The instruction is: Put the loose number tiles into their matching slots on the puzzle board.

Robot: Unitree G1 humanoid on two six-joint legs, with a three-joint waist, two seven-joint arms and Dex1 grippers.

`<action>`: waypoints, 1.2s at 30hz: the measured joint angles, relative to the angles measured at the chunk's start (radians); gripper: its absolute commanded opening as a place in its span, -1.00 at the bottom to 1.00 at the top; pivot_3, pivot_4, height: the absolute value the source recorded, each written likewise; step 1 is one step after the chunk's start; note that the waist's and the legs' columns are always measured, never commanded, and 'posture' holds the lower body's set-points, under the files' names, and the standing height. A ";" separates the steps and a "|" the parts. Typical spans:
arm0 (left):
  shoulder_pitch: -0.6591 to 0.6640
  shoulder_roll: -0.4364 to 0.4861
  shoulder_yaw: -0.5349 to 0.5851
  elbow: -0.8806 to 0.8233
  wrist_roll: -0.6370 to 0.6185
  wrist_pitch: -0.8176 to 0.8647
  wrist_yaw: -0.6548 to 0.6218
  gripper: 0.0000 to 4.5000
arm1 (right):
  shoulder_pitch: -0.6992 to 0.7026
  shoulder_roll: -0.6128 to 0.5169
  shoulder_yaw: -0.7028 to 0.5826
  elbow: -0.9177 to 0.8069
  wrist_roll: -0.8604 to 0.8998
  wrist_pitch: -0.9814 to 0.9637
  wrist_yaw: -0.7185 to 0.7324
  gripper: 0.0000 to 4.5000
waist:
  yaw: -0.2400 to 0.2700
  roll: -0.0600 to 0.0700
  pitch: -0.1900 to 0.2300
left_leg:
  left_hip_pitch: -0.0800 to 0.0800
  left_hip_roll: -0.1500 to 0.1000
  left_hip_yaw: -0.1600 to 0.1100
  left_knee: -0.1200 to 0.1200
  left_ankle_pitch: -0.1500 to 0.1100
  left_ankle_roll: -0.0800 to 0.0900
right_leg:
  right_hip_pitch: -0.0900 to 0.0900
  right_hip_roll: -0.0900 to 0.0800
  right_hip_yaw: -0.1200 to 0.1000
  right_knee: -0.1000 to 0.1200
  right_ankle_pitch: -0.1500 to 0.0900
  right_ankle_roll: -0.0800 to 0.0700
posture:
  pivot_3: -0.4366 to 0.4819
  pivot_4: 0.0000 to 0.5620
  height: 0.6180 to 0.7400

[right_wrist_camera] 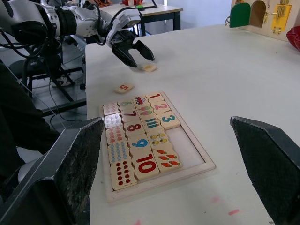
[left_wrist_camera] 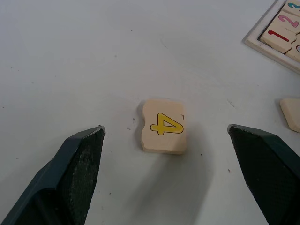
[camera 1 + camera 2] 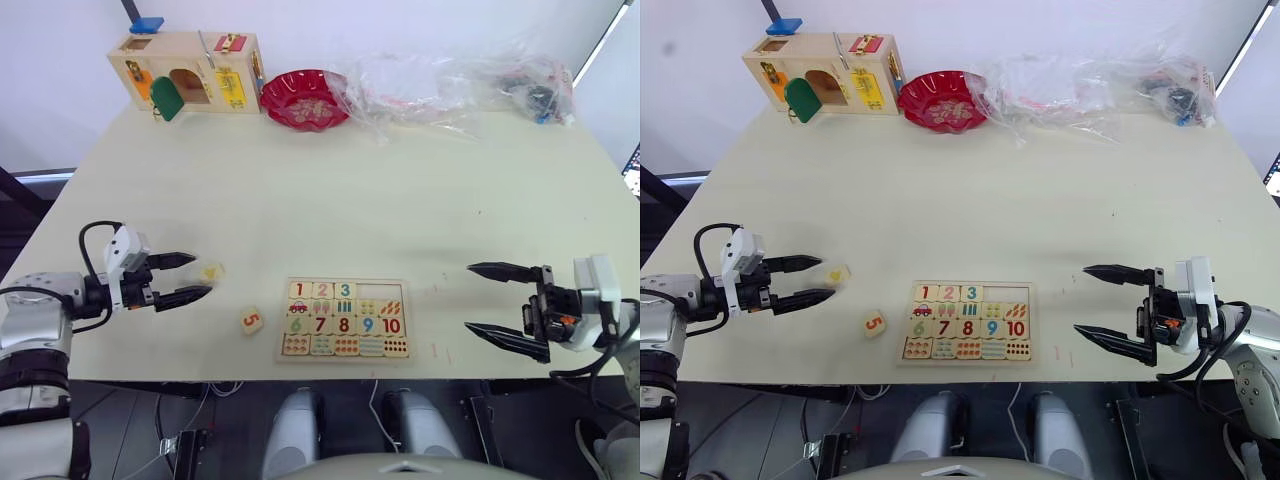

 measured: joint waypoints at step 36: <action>0.062 -0.075 -0.003 -0.110 0.020 -0.036 0.116 -0.57 | -0.010 0.002 0.003 -0.001 -0.006 -0.001 -0.021 1.00 | 0.004 0.000 0.000 | 0.001 0.001 -0.003 0.006 0.000 0.000 | 0.000 -0.001 0.001 0.009 0.000 0.000 | -0.05 -0.47 1.00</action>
